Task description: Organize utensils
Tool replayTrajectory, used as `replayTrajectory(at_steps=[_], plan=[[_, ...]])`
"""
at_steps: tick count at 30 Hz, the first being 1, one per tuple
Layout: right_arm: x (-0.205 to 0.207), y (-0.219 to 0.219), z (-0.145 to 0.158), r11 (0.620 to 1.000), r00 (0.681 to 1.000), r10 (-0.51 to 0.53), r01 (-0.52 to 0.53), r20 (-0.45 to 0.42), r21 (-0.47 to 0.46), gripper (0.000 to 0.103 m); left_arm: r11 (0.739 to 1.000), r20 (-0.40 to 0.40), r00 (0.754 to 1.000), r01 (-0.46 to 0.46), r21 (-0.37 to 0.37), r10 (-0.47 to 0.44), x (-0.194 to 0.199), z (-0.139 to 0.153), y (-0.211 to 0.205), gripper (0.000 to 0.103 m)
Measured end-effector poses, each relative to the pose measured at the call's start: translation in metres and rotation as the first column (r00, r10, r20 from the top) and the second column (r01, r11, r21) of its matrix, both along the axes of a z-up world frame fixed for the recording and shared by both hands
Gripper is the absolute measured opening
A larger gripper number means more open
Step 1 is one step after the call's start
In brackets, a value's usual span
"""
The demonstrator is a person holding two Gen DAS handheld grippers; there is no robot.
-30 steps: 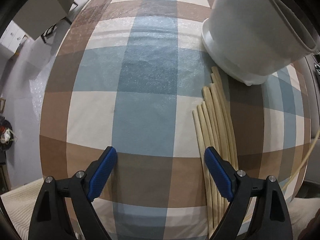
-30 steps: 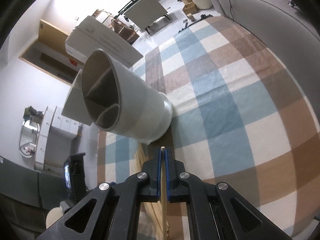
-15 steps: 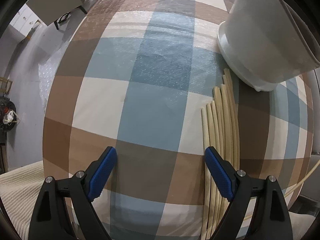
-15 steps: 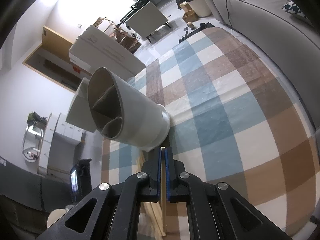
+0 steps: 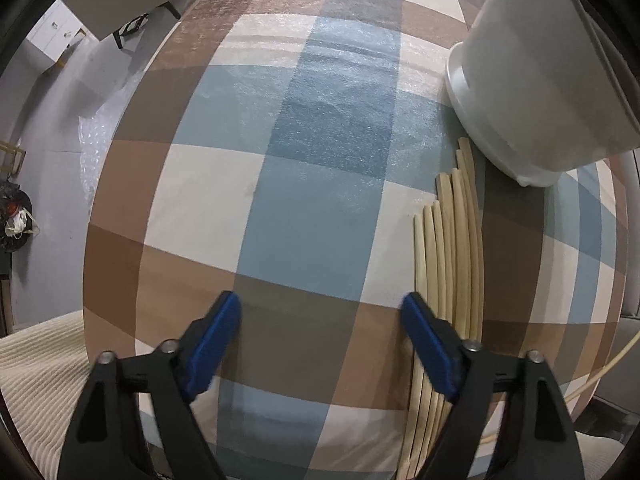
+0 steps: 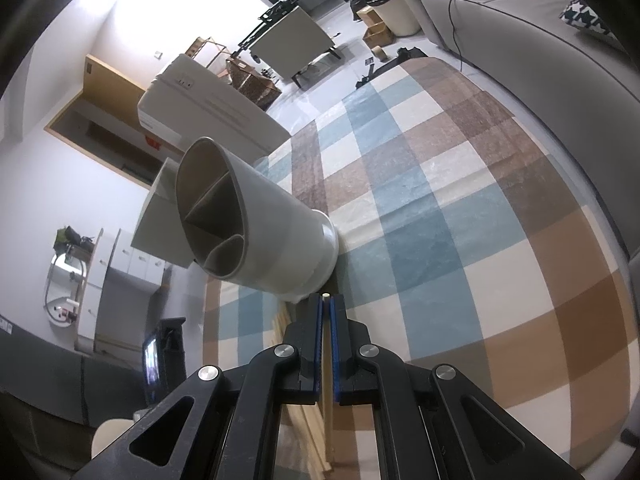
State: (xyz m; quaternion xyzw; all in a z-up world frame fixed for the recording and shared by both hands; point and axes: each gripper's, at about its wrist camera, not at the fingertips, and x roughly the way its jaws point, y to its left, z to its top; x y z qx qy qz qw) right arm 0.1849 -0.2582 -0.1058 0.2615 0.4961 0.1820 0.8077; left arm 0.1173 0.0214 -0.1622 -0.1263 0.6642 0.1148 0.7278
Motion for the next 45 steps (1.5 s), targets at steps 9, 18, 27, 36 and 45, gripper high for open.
replayTrajectory(at_steps=[9,18,27,36,45], plan=[[0.002,0.001,0.0,1.0,1.0,-0.002,0.002,0.002,0.017,0.003,0.996,0.059,0.998,0.037,-0.085,-0.032,0.008,0.003,-0.01,0.075],[0.003,0.0,-0.002,1.0,1.0,-0.005,0.005,-0.008,0.025,0.003,0.998,-0.006,0.998,0.059,0.032,-0.059,0.008,-0.01,-0.026,0.08],[0.004,0.002,-0.001,1.0,1.0,-0.003,0.003,-0.006,0.029,0.003,0.999,0.02,0.999,0.027,0.019,-0.028,0.0,-0.001,-0.021,0.079],[0.006,0.005,-0.002,1.0,1.0,0.002,-0.002,-0.004,0.029,0.003,0.999,0.0,1.0,-0.029,0.02,0.029,0.003,-0.023,0.016,0.08],[0.005,0.005,-0.003,1.0,1.0,0.001,-0.001,-0.004,0.026,0.003,0.999,-0.013,1.0,-0.01,0.053,0.011,0.016,-0.034,0.026,0.08]])
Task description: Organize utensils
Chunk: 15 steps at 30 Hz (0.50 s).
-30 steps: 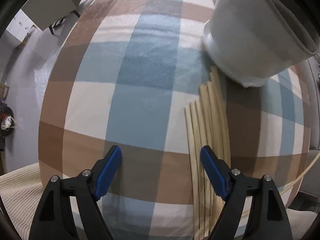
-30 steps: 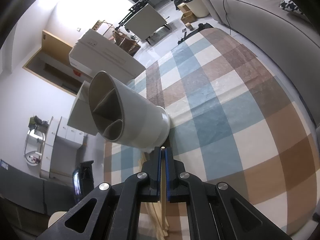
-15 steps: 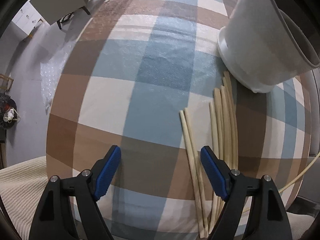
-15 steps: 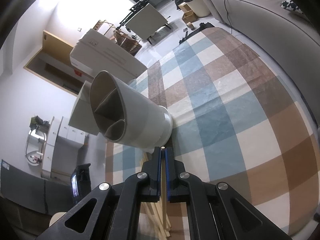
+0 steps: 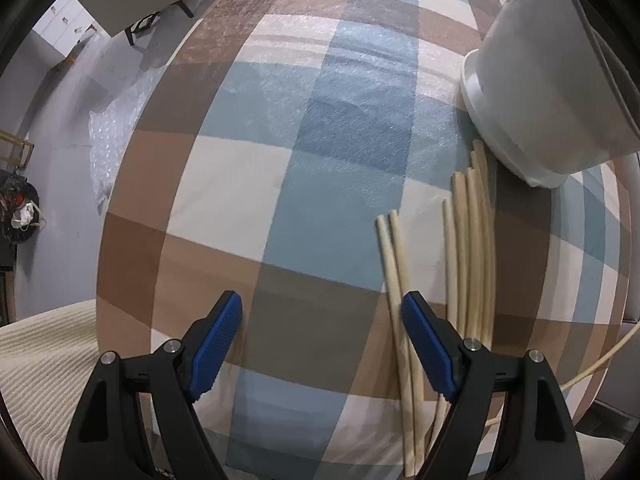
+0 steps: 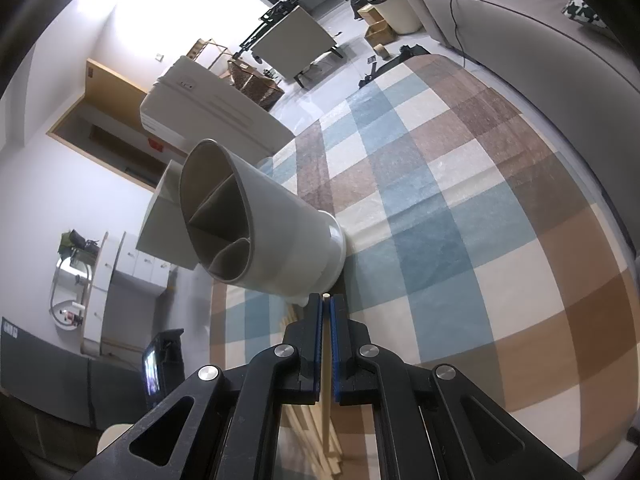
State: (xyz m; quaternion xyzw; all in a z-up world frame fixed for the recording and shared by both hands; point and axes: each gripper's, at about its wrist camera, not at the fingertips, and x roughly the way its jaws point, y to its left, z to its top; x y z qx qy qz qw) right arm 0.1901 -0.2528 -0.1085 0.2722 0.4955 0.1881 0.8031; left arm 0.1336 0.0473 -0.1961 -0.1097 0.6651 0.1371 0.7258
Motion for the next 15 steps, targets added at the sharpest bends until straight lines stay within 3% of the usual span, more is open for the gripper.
replayTrajectory(at_steps=[12,15], plan=[[0.0,0.001,0.002,1.0,1.0,-0.002,0.002,0.004,0.001,0.003,0.999,-0.004,1.0,0.026,0.029,-0.026,0.003,-0.005,0.01,0.077],[0.0,0.001,0.002,1.0,1.0,-0.004,0.004,0.002,0.002,0.003,1.0,0.013,1.0,0.028,0.012,-0.029,0.005,0.001,0.0,0.064]])
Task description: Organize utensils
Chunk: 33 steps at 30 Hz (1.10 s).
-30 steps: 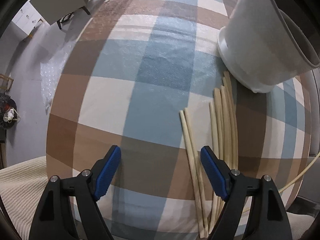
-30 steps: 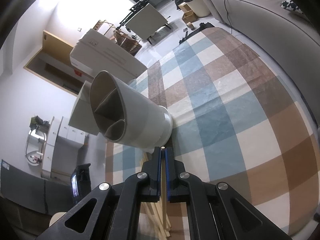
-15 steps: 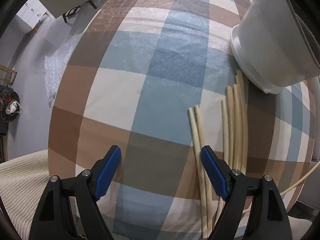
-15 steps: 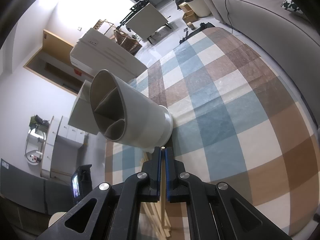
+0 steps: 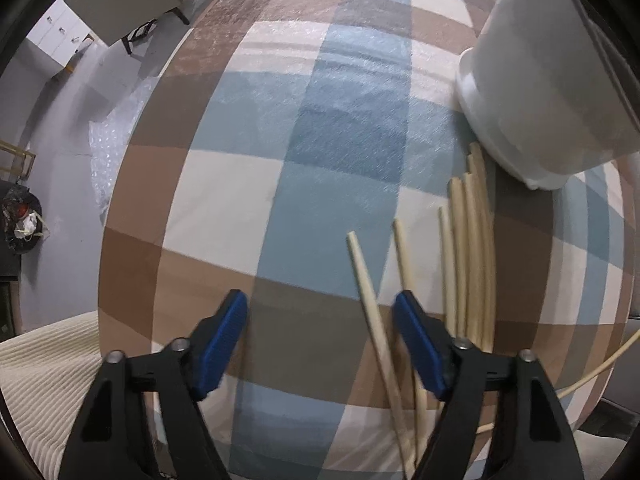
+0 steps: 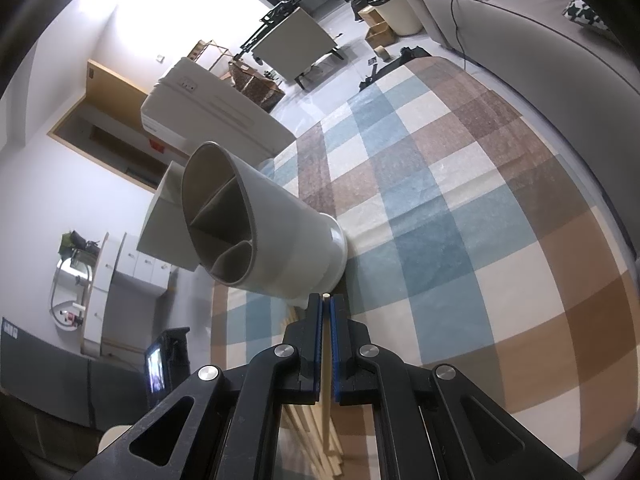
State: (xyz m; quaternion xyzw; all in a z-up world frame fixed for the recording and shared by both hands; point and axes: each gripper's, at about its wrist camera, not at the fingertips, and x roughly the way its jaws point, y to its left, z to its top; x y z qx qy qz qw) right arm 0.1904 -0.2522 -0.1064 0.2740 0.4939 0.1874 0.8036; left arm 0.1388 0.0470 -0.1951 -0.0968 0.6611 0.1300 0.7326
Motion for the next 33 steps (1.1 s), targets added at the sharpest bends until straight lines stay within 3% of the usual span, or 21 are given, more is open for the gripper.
replayTrajectory(at_steps=[1,3,4,5,6,11,13,19,22,24,25,26,29,31,32,33], plan=[[0.0,0.0,0.0,1.0,1.0,0.001,-0.001,0.001,-0.001,0.003,1.0,0.01,1.0,0.003,-0.014,-0.003,0.004,-0.002,0.002,0.058],[0.0,0.001,0.0,1.0,1.0,0.004,-0.004,0.003,-0.004,0.003,1.0,0.027,0.999,0.021,-0.023,-0.021,0.006,0.004,-0.003,0.033],[0.0,0.001,0.0,1.0,1.0,0.007,-0.007,0.005,-0.009,0.003,0.999,0.042,0.998,0.045,-0.019,-0.044,0.01,0.003,-0.005,0.026],[0.001,0.002,0.001,1.0,1.0,0.01,-0.009,0.007,-0.014,0.003,0.998,0.05,0.997,0.059,-0.018,-0.058,0.012,0.004,-0.008,0.01],[0.001,0.003,0.001,1.0,1.0,0.012,-0.012,0.011,-0.018,0.003,0.997,0.056,0.996,0.072,-0.02,-0.071,0.015,0.002,-0.009,0.002],[-0.002,0.012,0.007,0.997,0.998,0.045,-0.042,0.052,-0.063,0.003,0.997,0.135,0.99,0.047,-0.06,-0.038,0.015,0.014,-0.003,0.0],[-0.005,0.018,0.013,0.994,0.994,0.066,-0.059,0.083,-0.091,0.003,0.994,0.202,0.979,0.043,-0.097,-0.022,0.018,0.026,0.001,0.0],[-0.019,0.039,0.033,0.982,0.973,0.131,-0.101,0.189,-0.16,0.003,0.985,0.422,0.905,0.12,-0.122,-0.058,0.01,0.085,0.002,0.0],[-0.028,0.049,0.043,0.976,0.96,0.153,-0.11,0.236,-0.186,0.003,0.982,0.488,0.868,0.158,-0.105,-0.087,-0.006,0.111,-0.014,0.0],[-0.035,0.057,0.048,0.97,0.949,0.172,-0.116,0.265,-0.214,0.003,0.979,0.505,0.857,0.178,-0.101,-0.103,-0.015,0.12,-0.043,0.0],[-0.039,0.061,0.05,0.966,0.944,0.183,-0.121,0.275,-0.228,0.003,0.978,0.498,0.86,0.184,-0.098,-0.112,-0.015,0.118,-0.039,0.0],[-0.042,0.063,0.051,0.963,0.941,0.19,-0.123,0.28,-0.238,0.003,0.979,0.484,0.868,0.178,-0.099,-0.108,-0.023,0.137,-0.069,0.0],[-0.048,0.064,0.054,0.964,0.94,0.183,-0.113,0.289,-0.242,0.003,0.967,0.399,0.916,0.127,-0.219,-0.03,-0.023,0.122,-0.054,0.0],[-0.051,0.061,0.055,0.967,0.944,0.165,-0.098,0.286,-0.235,0.003,0.968,0.293,0.956,0.076,-0.237,-0.003,-0.024,0.102,-0.046,0.0],[-0.052,0.059,0.055,0.97,0.947,0.154,-0.09,0.282,-0.226,0.003,0.965,0.271,0.963,0.069,-0.252,0.002,-0.028,0.102,-0.049,0.002],[-0.052,0.056,0.055,0.972,0.949,0.145,-0.083,0.28,-0.219,0.003,0.962,0.233,0.972,0.062,-0.264,0.002,-0.027,0.091,-0.048,0.011]])
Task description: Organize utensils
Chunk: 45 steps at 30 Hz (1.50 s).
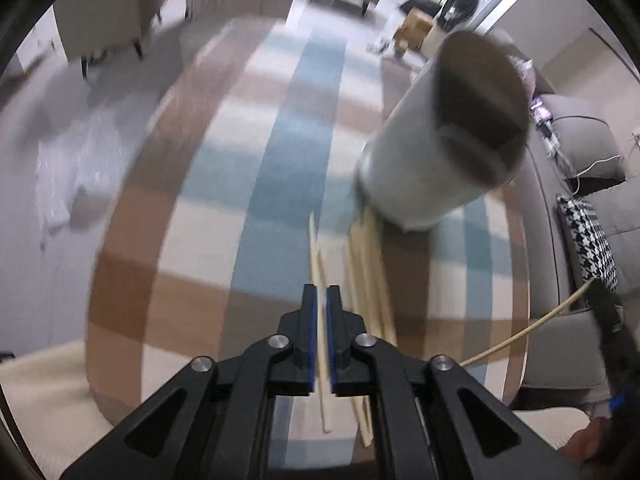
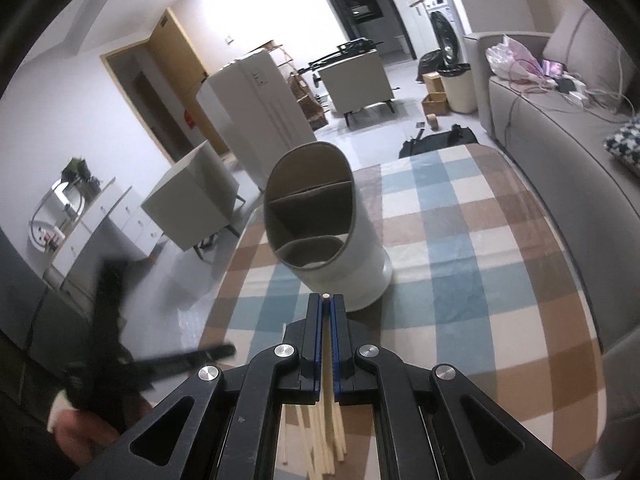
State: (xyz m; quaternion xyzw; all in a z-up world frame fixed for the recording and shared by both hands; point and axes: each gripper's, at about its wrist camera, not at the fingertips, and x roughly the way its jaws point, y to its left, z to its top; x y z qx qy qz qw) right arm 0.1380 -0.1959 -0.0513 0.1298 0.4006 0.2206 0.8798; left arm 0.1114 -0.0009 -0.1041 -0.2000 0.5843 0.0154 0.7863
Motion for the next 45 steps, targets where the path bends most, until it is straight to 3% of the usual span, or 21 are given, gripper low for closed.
replayTrajectory(at_steps=[1,3,5,9,13,15,16,24,28,29,30,32,37,41,45], plan=[[0.0,-0.001,0.0,1.0,1.0,-0.004,0.004,-0.002,0.002,0.003,1.0,-0.023,1.0,0.001,-0.001,-0.001,0.001,-0.008,-0.001,0.016],[0.001,-0.004,0.001,1.0,1.0,-0.014,0.014,-0.002,0.001,0.003,1.0,-0.024,1.0,0.018,0.013,-0.018,0.004,-0.014,-0.006,0.038],[0.0,-0.005,0.002,1.0,1.0,-0.017,0.017,-0.002,0.0,0.003,0.998,-0.034,0.999,0.042,0.045,-0.041,0.011,-0.019,-0.015,0.049],[0.003,-0.009,0.001,1.0,1.0,-0.022,0.023,-0.007,0.011,0.003,0.988,-0.085,0.994,0.083,0.131,-0.072,0.023,-0.033,-0.029,0.049],[0.009,-0.016,0.0,0.999,0.999,-0.033,0.033,-0.011,0.03,0.003,0.981,-0.183,0.982,0.081,0.179,-0.047,0.03,-0.056,-0.031,0.049],[0.012,-0.02,-0.001,0.998,0.999,-0.042,0.043,-0.02,0.04,0.003,0.974,-0.158,0.986,0.084,0.209,-0.051,0.031,-0.053,-0.032,0.049],[0.013,-0.022,-0.001,0.998,0.999,-0.045,0.046,-0.025,0.047,0.003,0.965,-0.184,0.982,0.096,0.243,-0.051,0.033,-0.056,-0.033,0.05],[0.019,-0.028,-0.002,0.996,0.998,-0.052,0.054,-0.034,0.072,0.003,0.964,-0.176,0.984,0.073,0.256,-0.028,0.049,-0.057,-0.025,0.051],[0.02,-0.029,-0.003,0.995,0.998,-0.053,0.056,-0.041,0.079,0.003,0.966,-0.173,0.985,0.065,0.252,-0.022,0.055,-0.053,-0.018,0.044],[0.021,-0.03,-0.003,0.995,0.998,-0.054,0.057,-0.044,0.082,0.003,0.966,-0.172,0.985,0.062,0.251,-0.018,0.054,-0.053,-0.017,0.034],[0.021,-0.03,-0.003,0.995,0.997,-0.055,0.058,-0.046,0.084,0.003,0.966,-0.171,0.985,0.062,0.25,-0.019,0.056,-0.052,-0.017,0.017],[0.021,-0.031,-0.003,0.995,0.997,-0.054,0.058,-0.048,0.086,0.003,0.97,-0.18,0.983,0.063,0.236,-0.02,0.059,-0.052,-0.015,0.003],[0.022,-0.031,-0.003,0.995,0.997,-0.057,0.061,-0.049,0.084,0.003,0.976,-0.152,0.988,0.042,0.212,-0.009,0.063,-0.049,-0.008,0.001],[0.022,-0.031,-0.003,0.995,0.997,-0.058,0.061,-0.048,0.082,0.003,0.98,0.002,1.0,0.01,0.198,-0.011,0.048,-0.017,0.001,0.001],[0.019,-0.026,0.0,0.997,0.999,-0.038,0.039,-0.027,0.064,0.003,0.986,0.172,0.985,-0.008,0.168,-0.022,0.024,0.025,0.011,0.001]])
